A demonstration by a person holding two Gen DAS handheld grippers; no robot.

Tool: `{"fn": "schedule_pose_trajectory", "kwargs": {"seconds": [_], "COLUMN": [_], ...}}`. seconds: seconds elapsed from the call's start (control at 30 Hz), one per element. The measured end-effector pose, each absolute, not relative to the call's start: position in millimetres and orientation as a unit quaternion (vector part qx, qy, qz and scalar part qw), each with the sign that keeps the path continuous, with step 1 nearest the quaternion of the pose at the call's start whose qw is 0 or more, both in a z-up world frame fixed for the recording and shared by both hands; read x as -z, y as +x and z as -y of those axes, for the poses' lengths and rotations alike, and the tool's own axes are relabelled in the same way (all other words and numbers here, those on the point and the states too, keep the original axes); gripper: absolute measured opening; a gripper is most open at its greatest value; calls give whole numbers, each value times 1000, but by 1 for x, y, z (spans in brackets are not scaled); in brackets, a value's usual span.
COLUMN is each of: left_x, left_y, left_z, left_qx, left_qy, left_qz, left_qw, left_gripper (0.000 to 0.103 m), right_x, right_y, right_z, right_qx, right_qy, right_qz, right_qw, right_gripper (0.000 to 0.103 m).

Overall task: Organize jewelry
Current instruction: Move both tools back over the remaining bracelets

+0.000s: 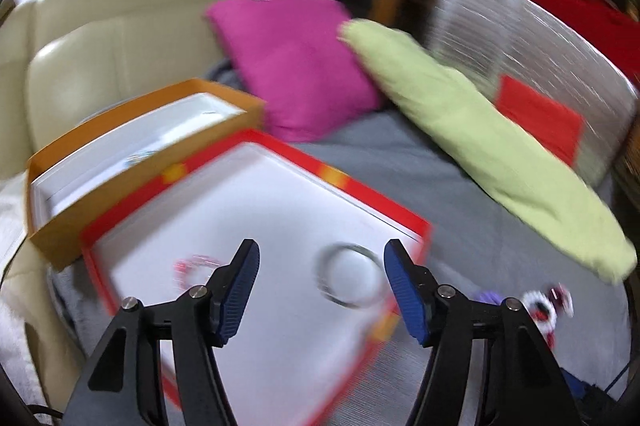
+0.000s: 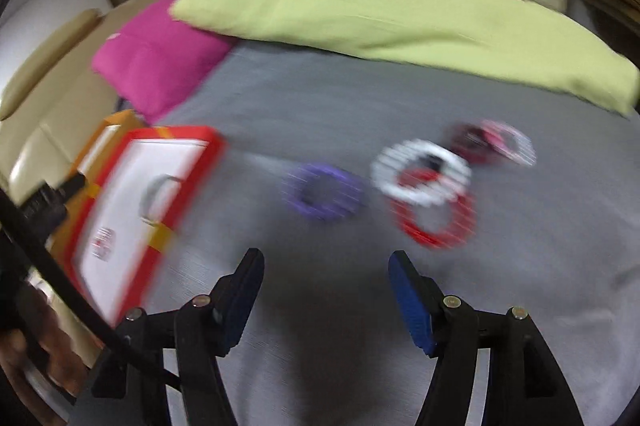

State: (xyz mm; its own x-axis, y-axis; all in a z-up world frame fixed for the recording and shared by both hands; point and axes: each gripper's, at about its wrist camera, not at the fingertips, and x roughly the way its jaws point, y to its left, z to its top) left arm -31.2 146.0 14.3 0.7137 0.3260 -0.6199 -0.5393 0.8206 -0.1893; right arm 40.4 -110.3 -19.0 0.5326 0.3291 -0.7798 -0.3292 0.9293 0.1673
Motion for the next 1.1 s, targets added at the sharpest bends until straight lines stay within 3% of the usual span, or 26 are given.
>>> {"fn": "schedule_pose_trajectory", "kwargs": {"seconds": [0.4,0.6,0.7,0.77,0.97,1.1], "left_x": [22,54,55,57,62,63], "left_y": [11,25,22,22,23,20], "left_z": [-32,-37,-35,-35,-52,-51], "left_qx": [-79,-78,-82,-93,-107,-109], "left_qy": [-37,-60,-54,-47,-79,-75], "left_qz": [-391,-462,-457,-455,-469,-467], "left_qw": [916,881,884,884,873,875], "left_gripper": [68,68,72,82,102,103], "right_x": [44,48,54,58,58,58], "right_y": [34,29,28,27,25,15], "right_z": [215,204,188,179,181,184], "right_qx": [-118,-126,-133,-130,-135,-136], "right_qy": [36,8,-33,-65,-65,-59], "right_qz": [-433,-425,-433,-435,-430,-404], "right_qw": [893,896,891,888,890,903], "right_gripper": [68,82,94,103,103,103]}}
